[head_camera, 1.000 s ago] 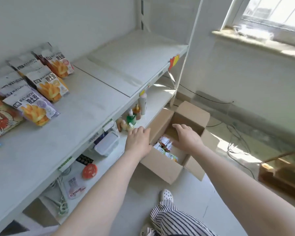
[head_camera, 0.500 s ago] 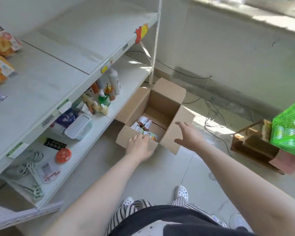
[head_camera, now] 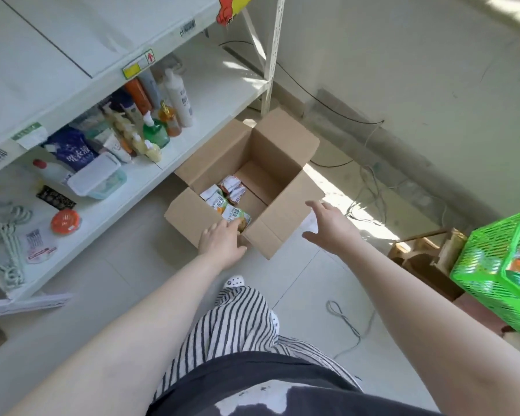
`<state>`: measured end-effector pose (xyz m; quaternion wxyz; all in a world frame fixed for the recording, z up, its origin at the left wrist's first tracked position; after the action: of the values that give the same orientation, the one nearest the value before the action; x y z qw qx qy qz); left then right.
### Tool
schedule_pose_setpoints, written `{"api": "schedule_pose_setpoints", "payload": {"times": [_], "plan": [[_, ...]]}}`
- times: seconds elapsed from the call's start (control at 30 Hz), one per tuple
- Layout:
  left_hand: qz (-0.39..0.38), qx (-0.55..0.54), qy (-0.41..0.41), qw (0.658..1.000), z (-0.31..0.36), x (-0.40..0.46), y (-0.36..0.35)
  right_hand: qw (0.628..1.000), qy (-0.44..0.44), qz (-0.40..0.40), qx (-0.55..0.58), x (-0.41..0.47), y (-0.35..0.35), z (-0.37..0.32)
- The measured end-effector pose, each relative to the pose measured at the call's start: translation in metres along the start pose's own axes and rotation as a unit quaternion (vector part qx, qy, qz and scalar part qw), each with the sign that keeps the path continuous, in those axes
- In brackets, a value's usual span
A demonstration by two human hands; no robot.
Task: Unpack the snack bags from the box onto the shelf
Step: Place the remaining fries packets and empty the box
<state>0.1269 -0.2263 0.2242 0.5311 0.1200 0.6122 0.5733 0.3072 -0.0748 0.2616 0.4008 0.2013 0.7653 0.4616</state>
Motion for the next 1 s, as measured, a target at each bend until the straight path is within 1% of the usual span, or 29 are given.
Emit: {"api": "schedule_pose_setpoints", "payload": {"times": [0.07, 0.13, 0.3, 0.4, 0.47, 0.53, 0.63, 0.77, 0.83, 1.0], "plan": [[-0.002, -0.004, 0.033, 0.999, -0.004, 0.013, 0.004, 1.0, 0.014, -0.014, -0.004, 0.02, 0.005, 0.004], [0.001, -0.009, 0.046, 0.999, -0.004, 0.034, 0.01, 0.999, 0.031, -0.026, -0.008, 0.042, 0.01, 0.006], [0.001, -0.028, 0.036, 0.999, 0.023, 0.108, 0.032, 0.998, 0.045, -0.035, -0.032, 0.105, 0.034, 0.016], [-0.013, -0.051, 0.04, 0.998, 0.037, 0.147, 0.043, 0.998, 0.05, -0.036, -0.022, 0.142, 0.054, 0.024], [-0.009, -0.062, 0.046, 0.997, 0.041, 0.166, 0.051, 0.998, 0.057, -0.035, -0.014, 0.166, 0.064, 0.028], [-0.004, -0.09, 0.067, 0.994, 0.037, 0.179, 0.058, 0.997, 0.064, -0.046, -0.008, 0.189, 0.071, 0.028], [0.01, -0.104, 0.104, 0.989, 0.02, 0.193, 0.067, 0.994, 0.083, -0.069, -0.007, 0.226, 0.076, 0.019], [0.015, -0.136, 0.177, 0.975, -0.012, 0.213, 0.067, 0.984, 0.128, -0.123, -0.013, 0.283, 0.067, -0.006], [0.032, -0.15, 0.206, 0.966, -0.027, 0.23, 0.064, 0.979, 0.141, -0.148, -0.018, 0.316, 0.056, -0.015], [0.059, -0.172, 0.25, 0.951, -0.055, 0.29, 0.026, 0.965, 0.163, -0.202, -0.045, 0.4, -0.007, -0.023]]}}
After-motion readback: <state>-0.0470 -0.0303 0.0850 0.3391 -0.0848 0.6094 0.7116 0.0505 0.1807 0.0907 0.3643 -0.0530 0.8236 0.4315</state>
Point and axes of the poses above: each hand's wrist, its own x-axis towards the middle knuckle, its own y-axis out of the back of the hand, z = x × y, the point moved 5 cm from there along x, towards the middle knuckle, and after that the axes turned 1 degree about z, right-handed, at the moved point
